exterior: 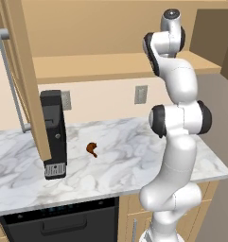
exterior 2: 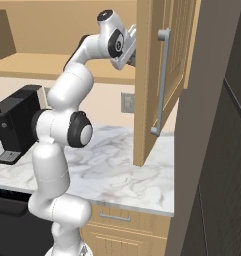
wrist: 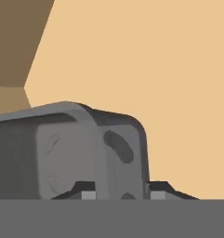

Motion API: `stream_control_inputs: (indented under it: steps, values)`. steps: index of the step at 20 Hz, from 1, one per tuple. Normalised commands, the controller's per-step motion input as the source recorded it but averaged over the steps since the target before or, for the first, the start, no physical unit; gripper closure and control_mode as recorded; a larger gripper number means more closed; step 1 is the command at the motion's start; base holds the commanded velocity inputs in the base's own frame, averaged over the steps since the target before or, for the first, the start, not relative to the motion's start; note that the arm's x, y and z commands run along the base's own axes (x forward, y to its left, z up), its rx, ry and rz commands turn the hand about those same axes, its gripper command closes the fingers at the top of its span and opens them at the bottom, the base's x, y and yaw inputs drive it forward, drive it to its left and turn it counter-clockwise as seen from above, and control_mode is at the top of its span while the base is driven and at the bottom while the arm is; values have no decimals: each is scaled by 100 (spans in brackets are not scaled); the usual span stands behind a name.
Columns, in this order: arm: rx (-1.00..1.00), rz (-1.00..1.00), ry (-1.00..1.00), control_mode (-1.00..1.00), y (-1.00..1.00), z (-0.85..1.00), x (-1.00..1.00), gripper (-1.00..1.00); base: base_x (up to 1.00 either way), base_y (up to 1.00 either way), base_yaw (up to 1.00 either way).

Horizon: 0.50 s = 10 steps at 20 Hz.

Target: Retrieve the tupperware from the cabinet, then place the raw meat into the tupperware to avoid contamination.

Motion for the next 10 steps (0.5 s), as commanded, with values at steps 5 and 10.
stream_control_inputs:
  steps: [5,10]
  values:
    - [0,0,-7,-100,10,-12,1,100,0,0,0]
    - [-3,0,-17,-100,10,-13,7,100,0,0,0]
